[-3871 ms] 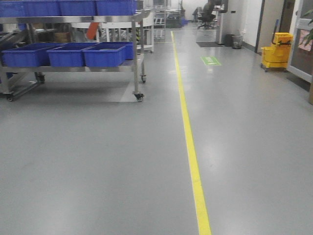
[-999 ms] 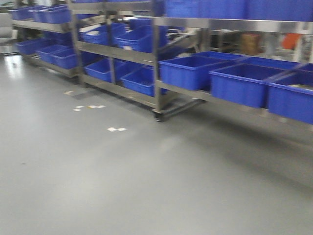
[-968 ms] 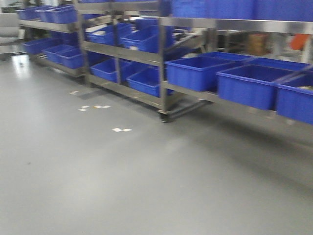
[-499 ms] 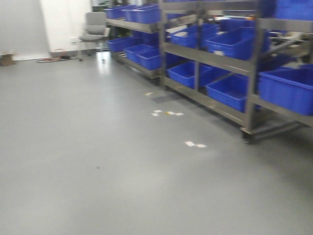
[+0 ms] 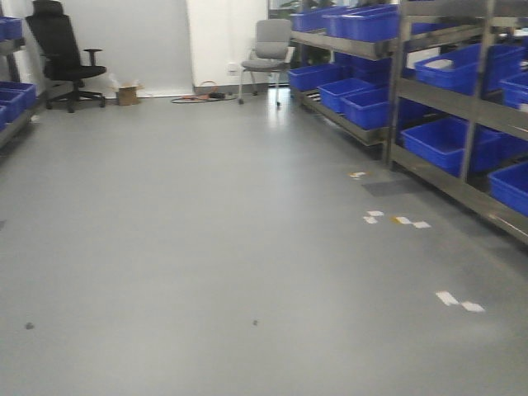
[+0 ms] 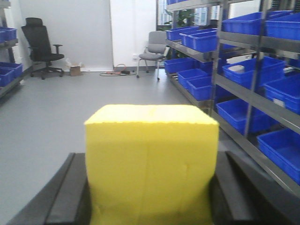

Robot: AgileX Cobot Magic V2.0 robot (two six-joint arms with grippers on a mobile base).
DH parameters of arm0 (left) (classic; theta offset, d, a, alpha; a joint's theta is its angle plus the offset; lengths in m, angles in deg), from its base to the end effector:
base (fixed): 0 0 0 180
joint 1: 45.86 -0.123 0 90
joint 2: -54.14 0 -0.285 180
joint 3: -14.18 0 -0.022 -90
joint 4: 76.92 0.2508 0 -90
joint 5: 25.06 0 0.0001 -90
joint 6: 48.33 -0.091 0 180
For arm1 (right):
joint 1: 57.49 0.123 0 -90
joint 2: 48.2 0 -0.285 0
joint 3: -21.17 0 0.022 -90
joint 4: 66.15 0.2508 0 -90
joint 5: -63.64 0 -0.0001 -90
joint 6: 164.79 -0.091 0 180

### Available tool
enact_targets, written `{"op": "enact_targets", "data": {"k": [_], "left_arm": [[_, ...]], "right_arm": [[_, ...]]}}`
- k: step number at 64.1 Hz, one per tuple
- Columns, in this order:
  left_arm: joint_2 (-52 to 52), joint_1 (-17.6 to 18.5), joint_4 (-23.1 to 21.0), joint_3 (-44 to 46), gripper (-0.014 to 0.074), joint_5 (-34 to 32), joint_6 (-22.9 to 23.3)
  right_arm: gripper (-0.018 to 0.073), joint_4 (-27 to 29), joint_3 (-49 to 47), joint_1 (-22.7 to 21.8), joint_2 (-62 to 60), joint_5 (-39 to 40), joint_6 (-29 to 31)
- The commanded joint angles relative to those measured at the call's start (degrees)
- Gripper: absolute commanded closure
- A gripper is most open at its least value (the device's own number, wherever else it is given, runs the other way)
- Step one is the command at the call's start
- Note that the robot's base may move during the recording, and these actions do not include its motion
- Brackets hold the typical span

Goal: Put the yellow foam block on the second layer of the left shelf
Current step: 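Drive the base down the aisle toward the shelf rack of blue bins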

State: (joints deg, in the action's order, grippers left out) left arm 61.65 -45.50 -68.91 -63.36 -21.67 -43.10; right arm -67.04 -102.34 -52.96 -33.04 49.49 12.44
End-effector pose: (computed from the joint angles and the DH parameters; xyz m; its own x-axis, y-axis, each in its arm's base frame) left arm 0.0564 0.0004 0.2062 0.0277 0.0481 -0.9985 -0.0033 0.9988 0.0480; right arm 0.0467 0.0034 0.3039 0.0705 0.0390 -0.9968 -0.0776 0.9964 0.0335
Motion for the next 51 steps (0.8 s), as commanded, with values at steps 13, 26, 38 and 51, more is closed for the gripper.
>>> {"op": "enact_targets", "data": {"k": [13,26,38,51], "left_arm": [[-1.1,0.2,-0.3,-1.3,0.0460,-4.7,0.3],[-1.1,0.2,-0.3,-1.3,0.0460,-4.7,0.3],[-1.1,0.2,-0.3,-1.3,0.0460,-4.7,0.3],[-1.1,0.2,-0.3,-1.3,0.0460,-4.7,0.3]], "right_arm": [[0.0145,-0.5,-1.5,-0.2,0.7,5.3,0.4],[0.0145,-0.5,-1.5,-0.2,0.7,5.0,0.4],[0.0145,-0.5,-1.5,-0.2,0.7,4.9,0.4],[0.0145,-0.5,-1.5,-0.2,0.7,4.9,0.4]]}}
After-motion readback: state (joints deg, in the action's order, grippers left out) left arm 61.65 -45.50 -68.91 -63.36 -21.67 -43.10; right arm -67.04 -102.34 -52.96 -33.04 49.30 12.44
